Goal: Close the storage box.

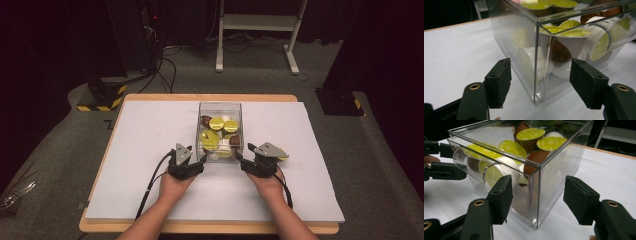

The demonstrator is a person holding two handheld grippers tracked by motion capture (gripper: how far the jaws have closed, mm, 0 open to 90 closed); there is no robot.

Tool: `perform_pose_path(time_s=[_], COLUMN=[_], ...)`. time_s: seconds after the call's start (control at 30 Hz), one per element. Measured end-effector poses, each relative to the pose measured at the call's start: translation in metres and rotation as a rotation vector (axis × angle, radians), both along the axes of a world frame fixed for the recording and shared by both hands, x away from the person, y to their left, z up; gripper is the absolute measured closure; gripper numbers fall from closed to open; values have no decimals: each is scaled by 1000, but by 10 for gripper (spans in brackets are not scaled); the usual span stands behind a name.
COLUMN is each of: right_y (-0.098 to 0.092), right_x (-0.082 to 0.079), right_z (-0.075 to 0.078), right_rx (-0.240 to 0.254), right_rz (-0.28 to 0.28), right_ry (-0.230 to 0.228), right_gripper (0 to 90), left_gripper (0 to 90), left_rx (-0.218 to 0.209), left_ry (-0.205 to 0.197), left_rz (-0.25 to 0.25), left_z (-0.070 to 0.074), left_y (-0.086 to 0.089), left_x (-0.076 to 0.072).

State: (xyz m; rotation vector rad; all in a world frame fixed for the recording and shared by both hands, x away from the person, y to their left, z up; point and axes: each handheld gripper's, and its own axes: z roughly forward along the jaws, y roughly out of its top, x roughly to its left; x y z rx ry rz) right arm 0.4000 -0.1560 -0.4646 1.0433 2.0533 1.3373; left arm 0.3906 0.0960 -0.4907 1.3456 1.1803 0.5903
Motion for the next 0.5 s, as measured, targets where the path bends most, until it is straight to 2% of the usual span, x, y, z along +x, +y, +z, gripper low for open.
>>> perform_pose_path(time_s=[0.07,0.13,0.27,0.33,0.5], right_y=[2,2,4,5,6], right_x=[2,3,7,10,13], right_z=[-1,-2,-5,-5,-5], right_rx=[6,9,13,14,12], right_rz=[-8,-12,-21,-23,-30], right_ry=[4,5,10,12,12], right_gripper=[402,402,402,402,402], left_gripper=[345,345,349,351,351], left_rx=[3,-19,-7,-20,-19], left_ry=[3,6,9,7,5], left_rz=[0,9,12,21,27], left_z=[0,0,0,0,0], left_y=[1,0,-1,-2,-4], left_x=[1,4,8,11,13])
